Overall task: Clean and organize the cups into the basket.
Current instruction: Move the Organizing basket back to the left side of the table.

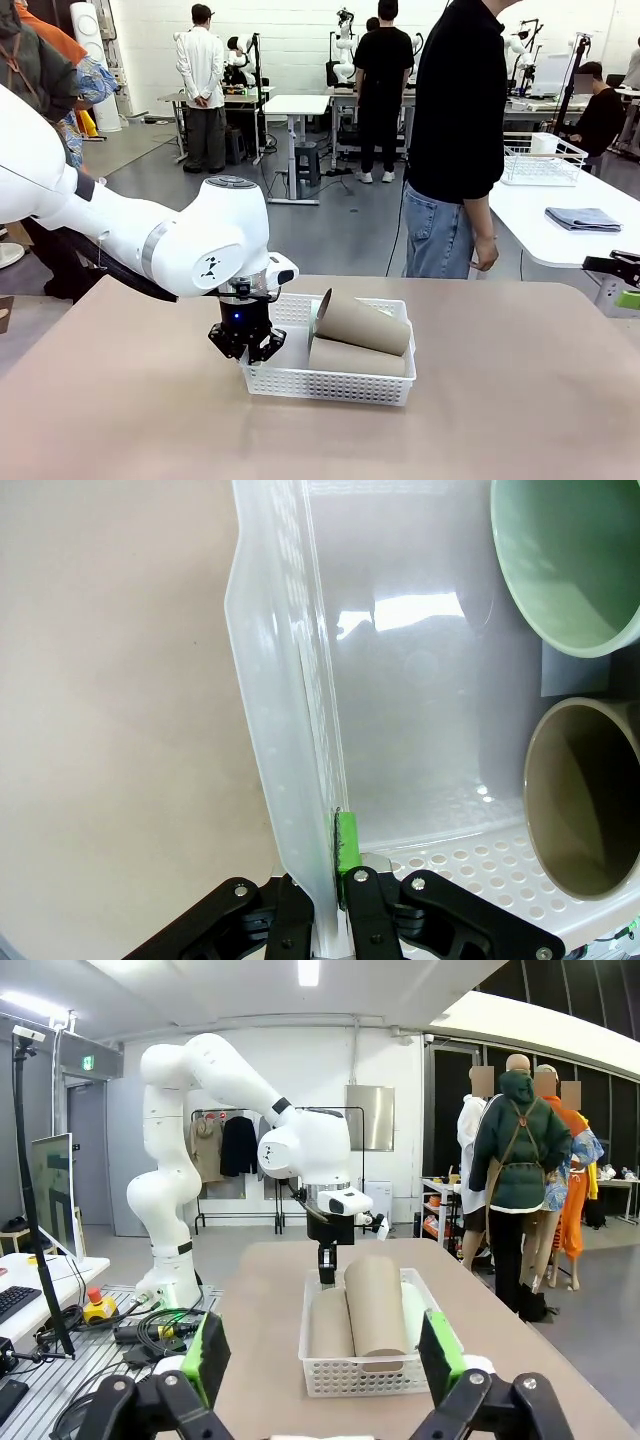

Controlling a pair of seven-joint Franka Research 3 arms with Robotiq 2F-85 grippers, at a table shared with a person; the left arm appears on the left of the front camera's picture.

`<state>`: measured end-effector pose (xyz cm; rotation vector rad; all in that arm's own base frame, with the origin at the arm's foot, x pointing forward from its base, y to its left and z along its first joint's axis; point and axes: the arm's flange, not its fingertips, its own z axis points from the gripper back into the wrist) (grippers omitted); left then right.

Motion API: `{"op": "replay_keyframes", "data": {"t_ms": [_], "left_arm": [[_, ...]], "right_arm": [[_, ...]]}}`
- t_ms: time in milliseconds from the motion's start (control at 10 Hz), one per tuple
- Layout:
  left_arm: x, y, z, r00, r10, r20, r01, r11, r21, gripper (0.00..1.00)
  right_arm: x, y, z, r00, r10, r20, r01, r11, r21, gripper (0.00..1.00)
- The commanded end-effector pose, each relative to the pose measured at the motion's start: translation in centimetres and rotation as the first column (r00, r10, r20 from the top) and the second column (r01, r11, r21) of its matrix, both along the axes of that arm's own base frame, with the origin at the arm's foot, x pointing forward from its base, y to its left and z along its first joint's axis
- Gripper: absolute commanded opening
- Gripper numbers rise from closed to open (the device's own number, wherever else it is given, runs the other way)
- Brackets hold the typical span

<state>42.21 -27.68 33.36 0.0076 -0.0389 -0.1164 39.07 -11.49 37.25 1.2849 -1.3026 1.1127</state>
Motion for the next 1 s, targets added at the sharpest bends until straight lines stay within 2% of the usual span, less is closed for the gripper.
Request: {"op": "replay_keyframes", "data": {"t_ms": [0,600,700,800,900], "left_arm": [[-0.4,0.0,-0.4,1.0,0.0,-0.004,0.0,1.0,0.008,0.0],[-0.4,0.0,-0.4,1.0,0.0,-0.004,0.0,1.0,0.008,0.0],[-0.4,0.0,-0.4,1.0,0.0,-0.004,0.0,1.0,0.008,0.0],[-0.4,0.0,-0.4,1.0,0.0,-0.004,0.0,1.0,0.008,0.0],[-0.4,0.0,-0.4,1.0,0.0,-0.004,0.0,1.0,0.008,0.0]], "right_arm": [[-0.1,-0.2,0.0,1.0,0.018,-0.001,-0.018,1.0,-0.002,1.0],[0.0,0.0,0.0,1.0,0.0,0.0,0.0,1.0,0.0,1.0],[1.0,-1.0,-0.4,0.967,-0.053,-0.25,0.07,0.996,0.063,1.0],[2.7,-1.9,-0.7,0.862,-0.025,-0.505,0.109,0.985,0.137,1.0],[3.4,-2.3,-1.1,0.769,-0.021,-0.638,0.131,0.984,0.124,1.0]]}}
